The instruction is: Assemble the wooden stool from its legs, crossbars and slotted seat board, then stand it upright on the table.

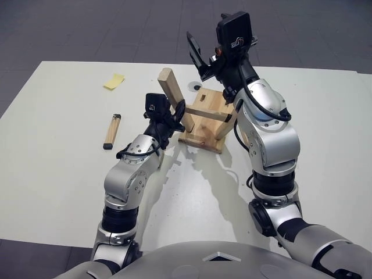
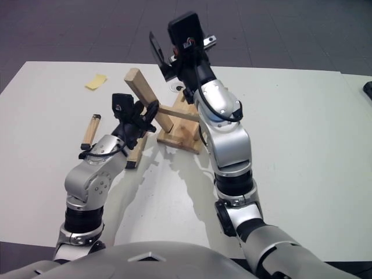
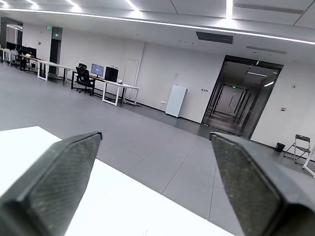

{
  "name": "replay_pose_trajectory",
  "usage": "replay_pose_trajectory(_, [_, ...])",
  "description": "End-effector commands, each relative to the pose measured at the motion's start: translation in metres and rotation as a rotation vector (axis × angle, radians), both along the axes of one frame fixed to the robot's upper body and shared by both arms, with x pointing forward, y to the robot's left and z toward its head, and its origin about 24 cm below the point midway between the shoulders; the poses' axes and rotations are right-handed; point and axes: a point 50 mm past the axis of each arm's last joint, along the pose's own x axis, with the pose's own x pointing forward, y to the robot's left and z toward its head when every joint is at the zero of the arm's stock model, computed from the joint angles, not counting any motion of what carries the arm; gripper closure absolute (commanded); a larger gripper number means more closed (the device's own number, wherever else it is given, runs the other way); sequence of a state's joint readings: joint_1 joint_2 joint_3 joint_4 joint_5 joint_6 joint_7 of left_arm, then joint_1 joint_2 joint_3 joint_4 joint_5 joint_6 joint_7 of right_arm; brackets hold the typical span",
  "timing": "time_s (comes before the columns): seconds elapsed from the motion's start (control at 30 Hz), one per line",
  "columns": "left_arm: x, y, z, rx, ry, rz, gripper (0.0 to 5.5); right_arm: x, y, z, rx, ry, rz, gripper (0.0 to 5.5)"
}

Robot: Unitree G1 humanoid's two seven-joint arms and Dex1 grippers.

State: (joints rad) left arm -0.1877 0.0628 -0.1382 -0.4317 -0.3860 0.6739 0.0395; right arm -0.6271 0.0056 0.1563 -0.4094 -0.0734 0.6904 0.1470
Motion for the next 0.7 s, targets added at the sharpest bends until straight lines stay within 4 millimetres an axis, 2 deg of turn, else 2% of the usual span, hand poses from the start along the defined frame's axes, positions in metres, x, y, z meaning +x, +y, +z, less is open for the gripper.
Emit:
replay_pose_trajectory(0.03, [0.002,-0.003,-0.006,0.001,0.013,-0.026,2.67,-0.001,-0.009,0.019,0.076,-0.076,-0.014,0.63])
replay_pose_trajectory(0.13, [0.004,-0.008,0.008,-0.042,-0.085,-0.050,2.07,0.002,-0.017,0.027,0.118,-0.109,-0.040,0.10])
replay_pose_trajectory(0.27, [0.008,-0.012,0.032,-0.115,-0.229,-0.056,1.46,0.009,-0.031,0.032,0.144,-0.138,-0.095,0.10])
replay_pose_trajectory(0.43, [0.002,-0.020,0.058,-0.160,-0.372,-0.145,0.73,0.016,-0.051,0.038,0.163,-0.163,-0.165,0.10])
replay_pose_trajectory(0.57, [-0.004,-0.026,0.064,-0.151,-0.405,-0.208,0.11,0.020,-0.061,0.039,0.177,-0.170,-0.201,0.10])
replay_pose_trajectory(0.7, [-0.001,-0.032,0.061,-0.127,-0.401,-0.219,0.11,0.023,-0.064,0.037,0.179,-0.177,-0.220,0.10])
